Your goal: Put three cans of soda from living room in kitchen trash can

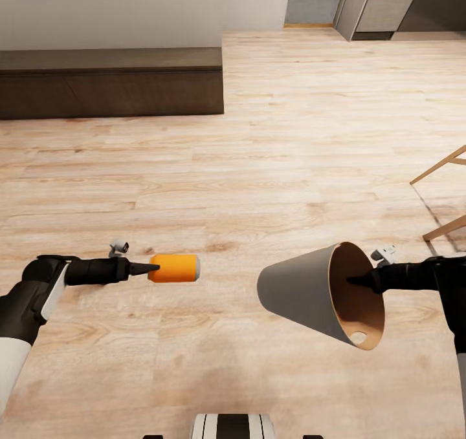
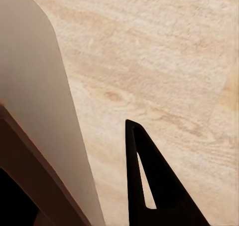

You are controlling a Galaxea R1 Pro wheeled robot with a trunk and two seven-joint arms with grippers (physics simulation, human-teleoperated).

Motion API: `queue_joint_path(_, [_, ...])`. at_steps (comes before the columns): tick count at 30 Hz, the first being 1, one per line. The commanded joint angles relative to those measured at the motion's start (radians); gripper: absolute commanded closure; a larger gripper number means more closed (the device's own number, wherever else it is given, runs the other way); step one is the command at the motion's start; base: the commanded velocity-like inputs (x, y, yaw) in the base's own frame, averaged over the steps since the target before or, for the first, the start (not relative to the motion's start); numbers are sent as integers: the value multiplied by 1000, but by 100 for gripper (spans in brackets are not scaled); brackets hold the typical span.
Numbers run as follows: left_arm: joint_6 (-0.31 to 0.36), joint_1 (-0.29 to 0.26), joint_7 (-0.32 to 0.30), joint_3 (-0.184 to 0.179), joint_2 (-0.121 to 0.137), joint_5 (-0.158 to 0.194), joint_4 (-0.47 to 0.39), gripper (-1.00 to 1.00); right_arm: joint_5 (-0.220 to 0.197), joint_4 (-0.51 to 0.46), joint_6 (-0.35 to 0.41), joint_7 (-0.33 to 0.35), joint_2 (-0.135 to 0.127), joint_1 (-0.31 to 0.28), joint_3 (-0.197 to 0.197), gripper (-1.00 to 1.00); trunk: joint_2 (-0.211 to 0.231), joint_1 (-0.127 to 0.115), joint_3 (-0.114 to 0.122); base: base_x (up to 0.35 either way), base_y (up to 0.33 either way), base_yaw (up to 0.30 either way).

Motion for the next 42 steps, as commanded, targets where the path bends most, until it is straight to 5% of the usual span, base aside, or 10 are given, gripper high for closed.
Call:
queue_joint_path(1, [-1, -1, -1, 0, 1, 0, 2, 100, -4, 10, 8, 8, -2, -1, 0, 100, 0, 0, 0, 0, 0, 0])
queue_joint_path(17, [-4, -18, -1, -6, 1, 0, 28, 100, 6, 164, 27, -3, -8, -152, 10, 100, 0, 0, 0, 0, 0, 0])
queue_joint_path(32, [-29, -15, 27, -15, -10, 0, 44, 100, 5, 187, 27, -4, -7, -160, 8, 100, 0, 0, 0, 0, 0, 0])
queue_joint_path(38, [-18, -18, 63, -14, -9, 6, 25, 100, 8, 205, 28, -105, 2, -159, 16, 100, 0, 0, 0, 0, 0, 0])
queue_joint_path(42, [-6, -20, 23, -11, -2, 12, -12, 100, 6, 214, 68, -159, 5, -161, 25, 100, 0, 0, 0, 0, 0, 0])
